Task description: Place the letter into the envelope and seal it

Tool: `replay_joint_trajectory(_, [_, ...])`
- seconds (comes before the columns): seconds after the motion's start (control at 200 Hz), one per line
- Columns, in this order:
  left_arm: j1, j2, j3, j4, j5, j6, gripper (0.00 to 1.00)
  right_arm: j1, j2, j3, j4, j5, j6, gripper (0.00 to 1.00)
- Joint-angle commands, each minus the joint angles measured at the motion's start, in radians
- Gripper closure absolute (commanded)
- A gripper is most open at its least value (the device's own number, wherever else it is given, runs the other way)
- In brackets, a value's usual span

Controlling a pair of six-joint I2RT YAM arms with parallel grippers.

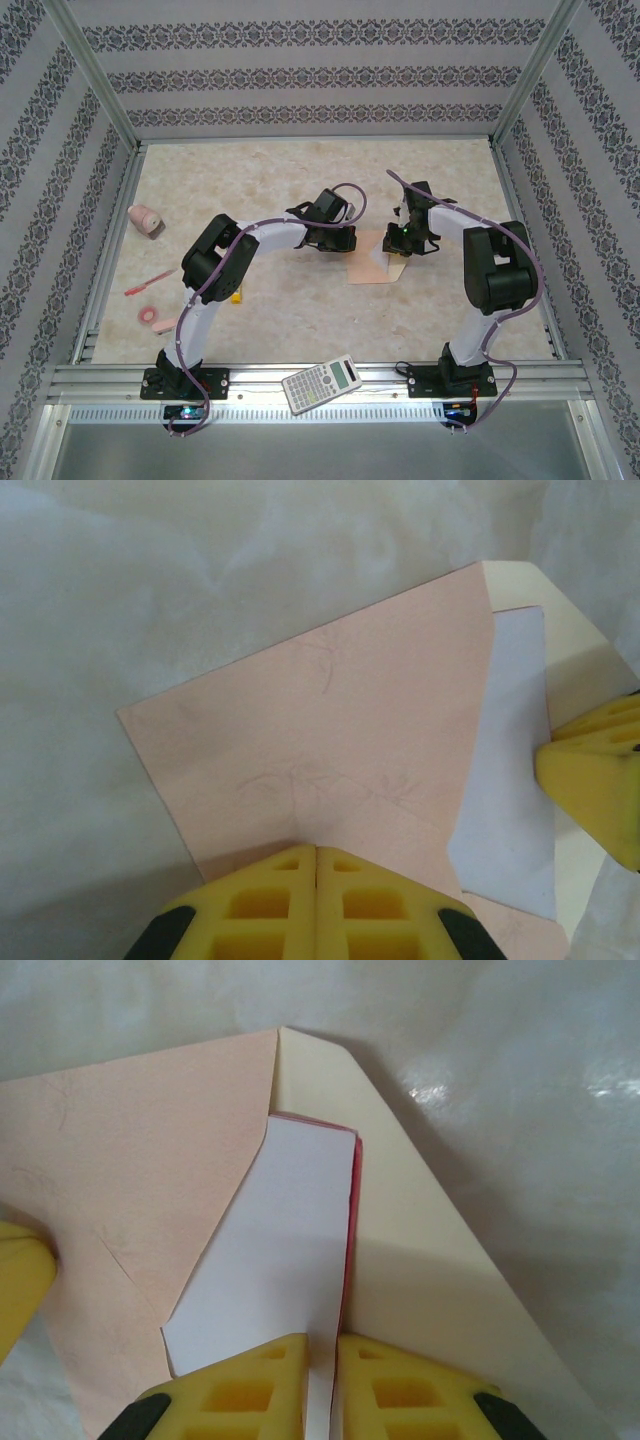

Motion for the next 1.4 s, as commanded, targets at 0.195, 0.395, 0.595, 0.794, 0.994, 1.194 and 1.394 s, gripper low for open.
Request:
replay_joint_trajectory(0.195, [0.008, 0.03, 0.11, -0.117, 0.03, 0.141, 1.0, -0.004, 0.023, 0.036, -0.003, -0.024, -0.061, 0.86])
replay_joint_trajectory(0.395, [0.019, 0.053, 0.148, -0.161, 0.002, 0.169, 1.0, -0.004, 0.029, 0.039, -0.001, -0.03, -0.06, 0.87])
replay_joint_trajectory(0.595, [0.024, -0.026, 0.052, -0.175, -0.106, 0.143, 1.0, -0.003, 0.034, 0.048, -0.004, -0.03, -0.046, 0.88])
replay_joint_trajectory(0.794, [0.036, -0.036, 0.023, -0.206, -0.218, 0.134, 1.0, -0.005, 0.034, 0.053, -0.007, -0.031, -0.049, 0.88])
replay_joint_trajectory(0.994, [0.061, -0.044, 0.058, -0.225, -0.263, 0.149, 1.0, -0.005, 0.03, 0.042, -0.005, -0.032, -0.048, 0.89])
replay_joint_trajectory(1.194, [0.065, -0.063, 0.055, -0.215, -0.239, 0.154, 1.0, -0.005, 0.031, 0.04, 0.005, -0.044, -0.046, 0.9])
replay_joint_trajectory(1.394, [0.065, -0.047, 0.049, -0.187, -0.193, 0.147, 1.0, 0.001, 0.04, 0.062, -0.005, -0.052, -0.059, 0.9])
